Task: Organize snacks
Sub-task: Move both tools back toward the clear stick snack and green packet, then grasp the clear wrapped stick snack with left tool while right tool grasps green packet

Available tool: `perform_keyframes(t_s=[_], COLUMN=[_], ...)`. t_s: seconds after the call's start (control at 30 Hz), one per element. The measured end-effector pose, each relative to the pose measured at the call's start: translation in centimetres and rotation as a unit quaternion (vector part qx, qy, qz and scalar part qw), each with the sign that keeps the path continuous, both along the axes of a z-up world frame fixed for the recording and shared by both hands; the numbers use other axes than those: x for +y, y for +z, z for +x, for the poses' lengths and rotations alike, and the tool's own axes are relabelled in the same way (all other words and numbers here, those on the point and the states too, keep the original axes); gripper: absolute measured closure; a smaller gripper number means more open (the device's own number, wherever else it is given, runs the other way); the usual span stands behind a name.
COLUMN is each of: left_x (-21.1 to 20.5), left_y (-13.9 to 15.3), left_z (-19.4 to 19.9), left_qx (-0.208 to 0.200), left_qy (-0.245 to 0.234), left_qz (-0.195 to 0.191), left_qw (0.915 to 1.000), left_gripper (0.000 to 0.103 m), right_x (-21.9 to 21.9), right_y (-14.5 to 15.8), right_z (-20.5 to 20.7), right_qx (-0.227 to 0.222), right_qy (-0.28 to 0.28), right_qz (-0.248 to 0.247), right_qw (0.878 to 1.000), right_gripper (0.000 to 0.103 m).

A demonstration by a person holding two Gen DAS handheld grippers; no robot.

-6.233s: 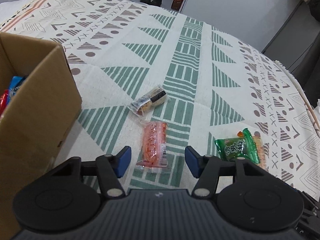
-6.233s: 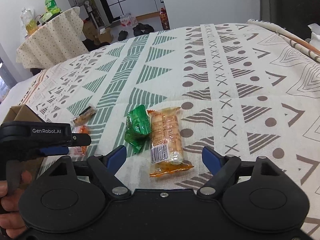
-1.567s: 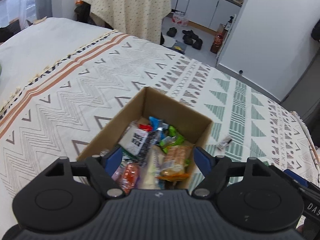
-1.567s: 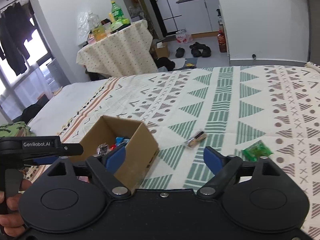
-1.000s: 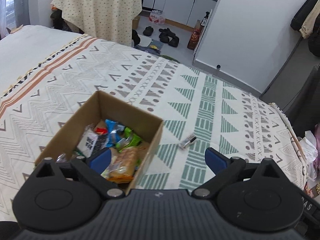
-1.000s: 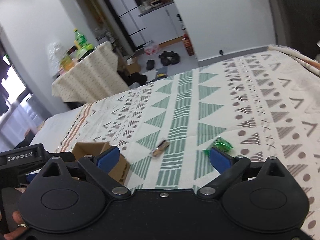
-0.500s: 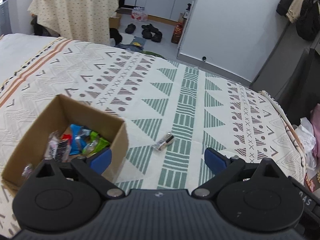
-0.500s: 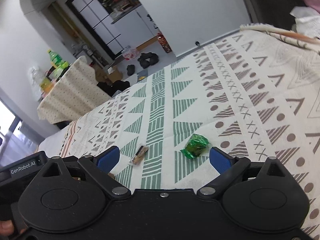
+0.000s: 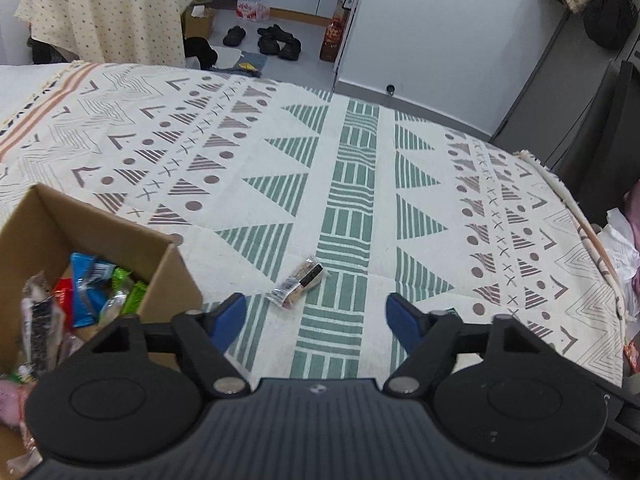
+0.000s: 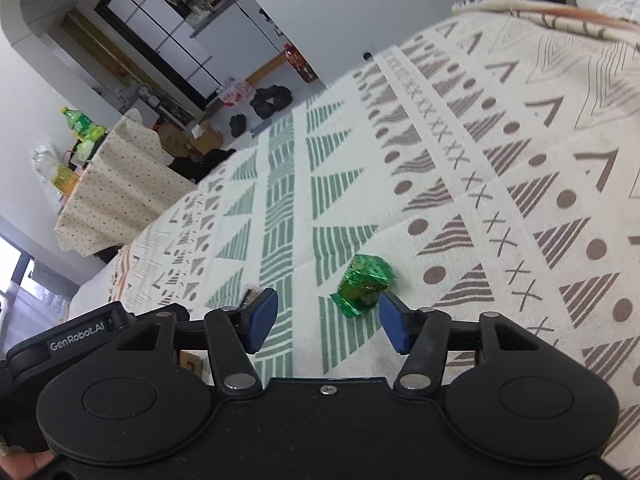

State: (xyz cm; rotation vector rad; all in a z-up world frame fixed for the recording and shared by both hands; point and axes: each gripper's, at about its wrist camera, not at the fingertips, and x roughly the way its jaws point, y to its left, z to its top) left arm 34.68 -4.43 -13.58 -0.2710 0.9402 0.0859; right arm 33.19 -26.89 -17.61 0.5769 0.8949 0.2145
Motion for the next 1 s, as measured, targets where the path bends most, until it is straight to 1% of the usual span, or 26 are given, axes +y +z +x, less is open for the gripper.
perform_keyframes(t_s=[0.07, 0.27, 0.4, 0.53, 0.7, 0.77, 0.9, 0.97, 1.0], left_x=[0.1, 0.2, 0.3, 0.5, 0.4, 0.4, 0.5, 0.6, 0.6], left_y=[-0.7, -2.7, -4.1, -5.2, -6.2, -6.6, -7.3, -7.7, -7.8], left_z=[0.7, 2.9, 4.3, 5.3, 6.1, 6.3, 6.4, 6.2, 6.1], left_qx=[0.003, 0.015, 0.026, 0.032, 0.04, 0.045, 0.052, 0.059, 0.058], left_qy=[-0.003, -0.002, -0.004, -0.001, -0.005, -0.004, 0.0, 0.003, 0.004], left_qz=[0.001, 0.007, 0.014, 0.012, 0.01, 0.007, 0.006, 0.003, 0.003], left_qw=[1.0, 0.9999, 0.9996, 0.9994, 0.9991, 0.999, 0.9986, 0.9983, 0.9983], left_gripper=[0.037, 0.043, 0.049, 0.051, 0.055, 0.06, 0.067, 0.077, 0.082], right_x=[0.1, 0.2, 0.3, 0.5, 0.5, 0.6, 0.6, 0.6, 0.6], right_y=[-0.6, -2.1, -3.2, -4.4, -5.3, -5.4, -5.7, -5.7, -5.7], right_z=[0.5, 1.9, 2.8, 3.7, 4.4, 4.5, 4.6, 4.7, 4.6], right_qx=[0.009, 0.025, 0.037, 0.052, 0.053, 0.051, 0.05, 0.049, 0.048], right_qy=[0.0, -0.007, -0.009, -0.013, -0.021, -0.021, -0.022, -0.022, -0.021], right_qz=[0.0, -0.002, -0.005, -0.001, 0.01, 0.009, 0.008, 0.006, 0.006], right_qw=[1.0, 1.0, 0.999, 0.999, 0.998, 0.998, 0.998, 0.999, 0.999], right_gripper=[0.049, 0.05, 0.05, 0.052, 0.053, 0.053, 0.06, 0.062, 0.066])
